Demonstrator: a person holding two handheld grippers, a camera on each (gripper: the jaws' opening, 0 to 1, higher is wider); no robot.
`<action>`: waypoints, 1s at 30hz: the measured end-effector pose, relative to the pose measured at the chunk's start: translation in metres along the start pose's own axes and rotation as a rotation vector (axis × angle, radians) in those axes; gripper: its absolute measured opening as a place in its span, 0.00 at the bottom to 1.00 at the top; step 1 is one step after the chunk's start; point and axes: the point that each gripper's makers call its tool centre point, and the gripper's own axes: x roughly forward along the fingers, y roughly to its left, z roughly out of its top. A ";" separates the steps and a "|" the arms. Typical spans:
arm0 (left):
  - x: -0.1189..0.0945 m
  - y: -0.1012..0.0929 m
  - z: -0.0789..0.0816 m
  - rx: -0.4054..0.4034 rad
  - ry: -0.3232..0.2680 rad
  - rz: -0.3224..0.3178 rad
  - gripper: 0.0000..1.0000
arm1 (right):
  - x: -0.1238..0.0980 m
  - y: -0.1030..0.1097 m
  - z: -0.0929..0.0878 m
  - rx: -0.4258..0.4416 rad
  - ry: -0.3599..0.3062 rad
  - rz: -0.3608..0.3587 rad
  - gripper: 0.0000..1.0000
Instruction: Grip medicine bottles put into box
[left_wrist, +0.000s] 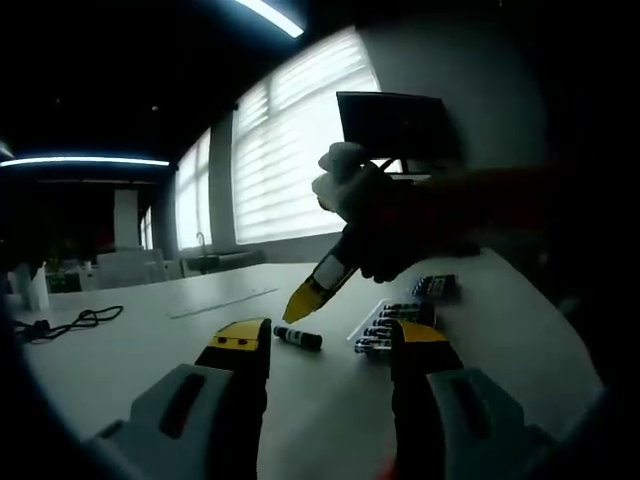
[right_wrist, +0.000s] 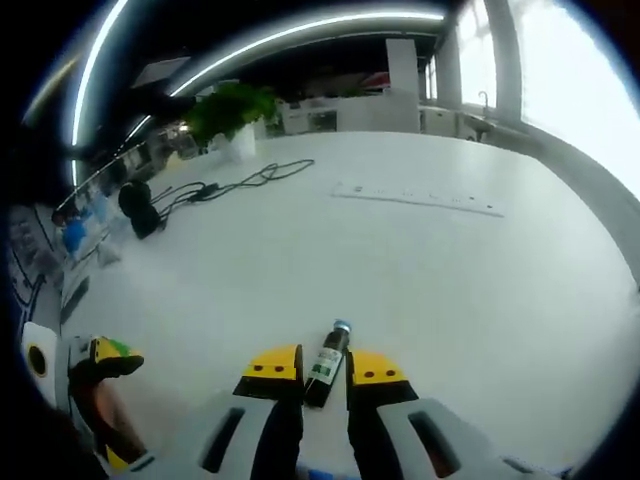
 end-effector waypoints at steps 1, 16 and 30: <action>0.000 0.000 0.000 -0.001 -0.002 -0.001 0.41 | 0.001 0.000 0.000 -0.002 0.002 -0.001 0.13; -0.001 -0.001 0.001 -0.011 -0.005 -0.009 0.41 | 0.023 0.001 -0.013 -0.064 0.076 -0.042 0.11; -0.002 0.001 0.002 -0.020 -0.007 -0.004 0.41 | 0.020 -0.006 -0.019 -0.005 0.097 -0.056 0.07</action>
